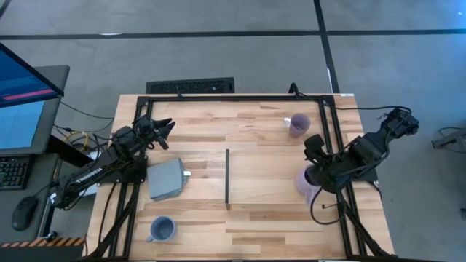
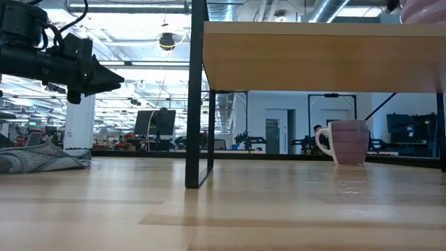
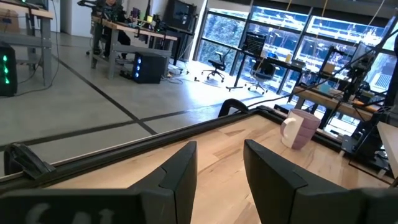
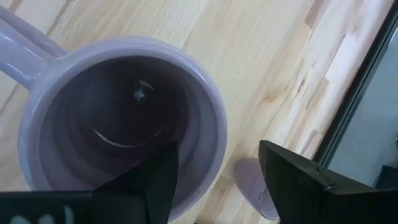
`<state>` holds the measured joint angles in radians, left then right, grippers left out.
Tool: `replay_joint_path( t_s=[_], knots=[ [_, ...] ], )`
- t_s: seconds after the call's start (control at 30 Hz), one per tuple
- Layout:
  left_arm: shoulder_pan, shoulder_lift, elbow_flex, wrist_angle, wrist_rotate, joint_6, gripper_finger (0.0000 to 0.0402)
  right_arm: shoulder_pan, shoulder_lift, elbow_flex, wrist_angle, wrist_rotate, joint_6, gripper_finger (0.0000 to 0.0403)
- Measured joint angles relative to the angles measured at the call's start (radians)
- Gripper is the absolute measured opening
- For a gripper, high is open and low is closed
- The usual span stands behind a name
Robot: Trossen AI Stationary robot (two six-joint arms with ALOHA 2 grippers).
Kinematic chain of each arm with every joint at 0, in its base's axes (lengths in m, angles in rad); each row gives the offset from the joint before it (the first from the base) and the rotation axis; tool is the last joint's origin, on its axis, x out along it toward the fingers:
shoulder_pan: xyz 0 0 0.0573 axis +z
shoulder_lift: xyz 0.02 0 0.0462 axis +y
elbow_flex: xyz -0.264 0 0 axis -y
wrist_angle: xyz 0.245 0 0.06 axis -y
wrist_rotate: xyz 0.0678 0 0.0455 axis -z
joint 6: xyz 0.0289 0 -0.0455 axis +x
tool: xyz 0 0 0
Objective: Stack small to large cups/mugs on shelf
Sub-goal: Put the purple mug on the shelf
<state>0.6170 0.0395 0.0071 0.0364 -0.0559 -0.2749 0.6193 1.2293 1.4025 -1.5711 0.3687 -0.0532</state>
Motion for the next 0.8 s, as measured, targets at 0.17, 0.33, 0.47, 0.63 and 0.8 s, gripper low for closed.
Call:
replay_joint_path(
  t_s=[0.17,0.33,0.47,0.63,0.8],
  knots=[
    [0.0,0.0,0.0,0.0,0.0,0.0,0.0121,0.0,0.0,0.0,0.0,0.0,0.044,0.0244],
    [0.0,0.0,0.0,0.0,0.0,0.001,0.0121,0.002,-0.007,0.0,0.0,0.0,0.063,0.0244],
    [0.0,0.0,0.0,0.0,0.0,0.001,0.0121,0.001,-0.007,0.011,0.001,0.0,0.079,0.0244],
    [0.0,0.0,0.0,0.0,0.0,0.008,0.0121,0.002,-0.008,0.061,0.0,-0.001,0.08,0.0244],
    [0.0,0.0,0.0,0.0,0.0,0.009,0.0121,0.002,-0.008,0.124,0.0,-0.002,0.08,0.0244]
  ],
)
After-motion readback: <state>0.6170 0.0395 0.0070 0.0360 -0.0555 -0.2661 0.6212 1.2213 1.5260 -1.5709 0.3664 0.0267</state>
